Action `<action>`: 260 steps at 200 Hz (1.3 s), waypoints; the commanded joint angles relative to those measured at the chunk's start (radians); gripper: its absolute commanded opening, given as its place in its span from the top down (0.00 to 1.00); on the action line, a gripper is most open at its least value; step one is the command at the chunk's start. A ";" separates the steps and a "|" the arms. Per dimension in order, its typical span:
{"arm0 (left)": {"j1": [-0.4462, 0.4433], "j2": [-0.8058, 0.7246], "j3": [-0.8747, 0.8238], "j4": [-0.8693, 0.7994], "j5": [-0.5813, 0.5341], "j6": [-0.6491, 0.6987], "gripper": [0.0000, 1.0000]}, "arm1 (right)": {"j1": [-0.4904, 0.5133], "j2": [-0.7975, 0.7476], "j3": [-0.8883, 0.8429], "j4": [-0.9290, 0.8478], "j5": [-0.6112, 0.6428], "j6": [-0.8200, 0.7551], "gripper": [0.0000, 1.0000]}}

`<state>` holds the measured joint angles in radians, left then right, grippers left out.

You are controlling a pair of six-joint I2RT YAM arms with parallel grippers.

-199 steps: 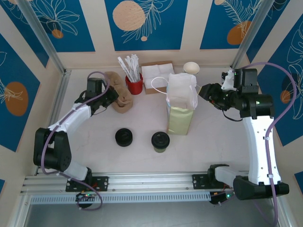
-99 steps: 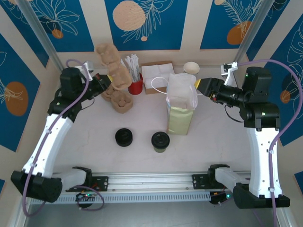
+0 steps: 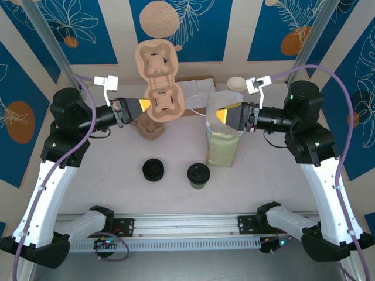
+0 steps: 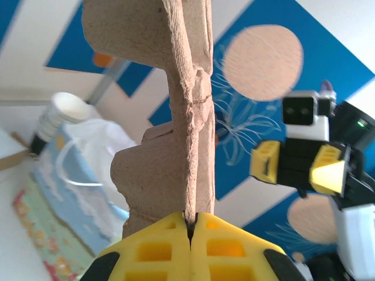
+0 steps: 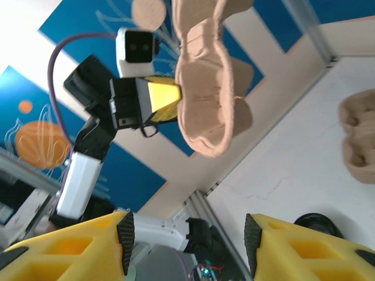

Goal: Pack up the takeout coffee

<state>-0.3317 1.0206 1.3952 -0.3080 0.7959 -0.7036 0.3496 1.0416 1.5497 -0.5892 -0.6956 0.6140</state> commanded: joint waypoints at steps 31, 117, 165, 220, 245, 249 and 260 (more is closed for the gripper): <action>-0.128 -0.012 0.002 0.114 0.089 0.052 1.00 | 0.111 -0.001 0.010 0.041 0.063 -0.065 0.44; -0.238 0.043 0.033 0.118 0.085 0.092 1.00 | 0.194 0.000 -0.001 0.036 0.105 -0.115 0.51; -0.264 0.068 0.039 0.131 0.077 0.088 1.00 | 0.221 0.011 -0.013 0.043 0.107 -0.128 0.64; -0.282 0.089 0.039 0.133 0.072 0.102 1.00 | 0.227 0.023 -0.010 0.034 0.143 -0.134 0.84; -0.286 0.093 0.049 0.105 0.062 0.129 1.00 | 0.226 0.025 -0.001 0.006 0.197 -0.141 1.00; -0.286 0.093 0.051 0.097 0.059 0.137 0.96 | 0.226 0.025 0.003 0.001 0.206 -0.141 1.00; -0.288 0.091 0.061 0.071 0.043 0.162 0.86 | 0.226 0.025 0.007 -0.011 0.225 -0.143 1.00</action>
<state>-0.5854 1.1030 1.4155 -0.2207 0.8410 -0.6025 0.5591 1.0462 1.5425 -0.5789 -0.5140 0.4892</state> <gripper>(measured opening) 0.065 0.050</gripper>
